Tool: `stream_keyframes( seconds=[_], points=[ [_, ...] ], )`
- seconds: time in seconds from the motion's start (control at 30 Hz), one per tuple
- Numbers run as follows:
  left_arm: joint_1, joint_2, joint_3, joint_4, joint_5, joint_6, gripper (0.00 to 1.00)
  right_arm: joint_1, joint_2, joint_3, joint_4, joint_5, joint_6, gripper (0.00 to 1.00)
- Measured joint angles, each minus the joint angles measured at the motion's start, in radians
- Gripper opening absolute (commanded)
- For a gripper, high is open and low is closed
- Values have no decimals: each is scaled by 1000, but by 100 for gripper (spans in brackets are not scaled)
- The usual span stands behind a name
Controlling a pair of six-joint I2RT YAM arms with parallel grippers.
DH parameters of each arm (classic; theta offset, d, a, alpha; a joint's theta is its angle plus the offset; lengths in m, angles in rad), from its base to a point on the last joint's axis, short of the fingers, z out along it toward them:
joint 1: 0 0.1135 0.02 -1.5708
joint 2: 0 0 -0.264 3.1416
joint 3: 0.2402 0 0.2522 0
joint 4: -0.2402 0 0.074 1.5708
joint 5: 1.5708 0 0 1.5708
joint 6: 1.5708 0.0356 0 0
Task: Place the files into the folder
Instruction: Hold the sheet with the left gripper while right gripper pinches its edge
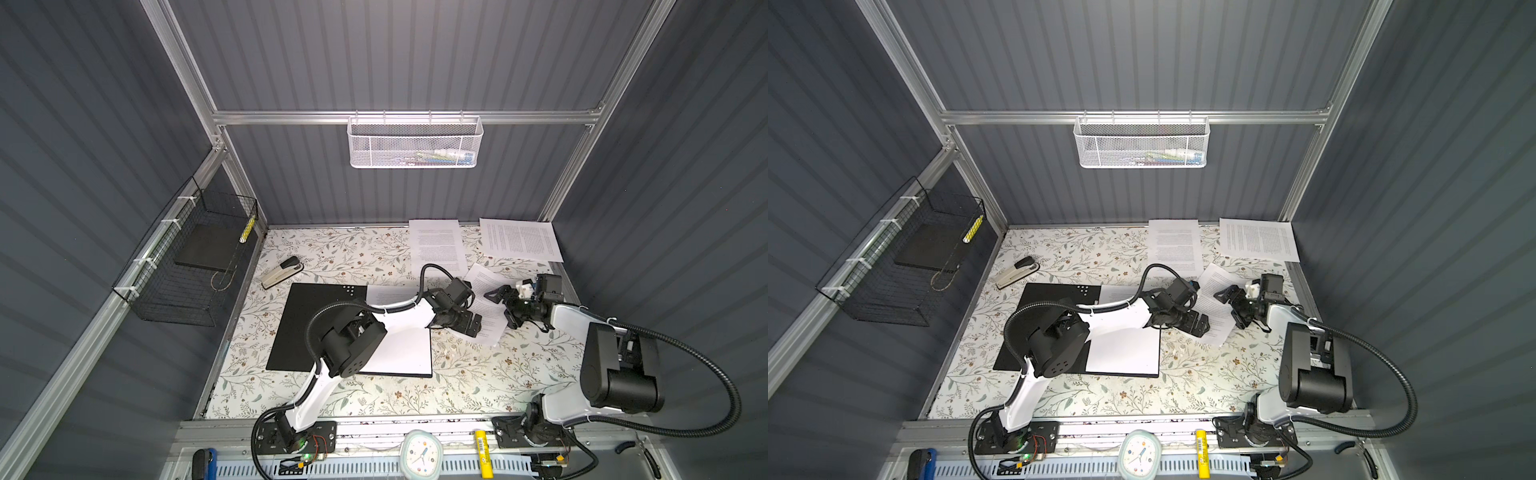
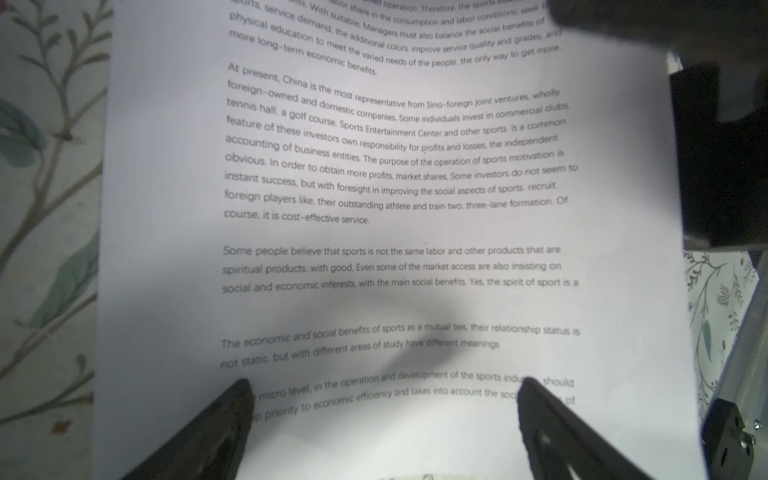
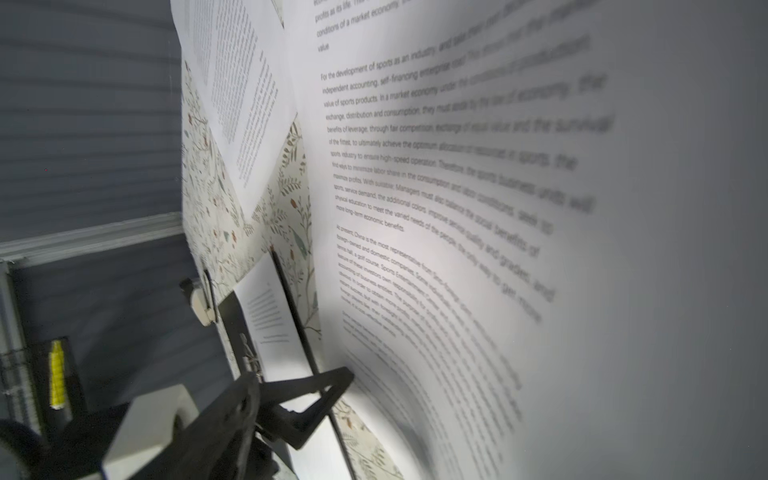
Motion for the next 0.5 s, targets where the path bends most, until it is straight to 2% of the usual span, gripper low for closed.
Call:
stream_keyframes(
  seconds=[0.2,0.43,0.5],
  points=[
    [0,0,-2,3,0,0,100,-18,-8,-39,27,42,25,38],
    [0,0,-3,7,0,0,100,-63,-37,-72,37,72,42,20],
    [0,0,-3,8,0,0,100,-76,-42,-77,38,76,40,12]
  ],
)
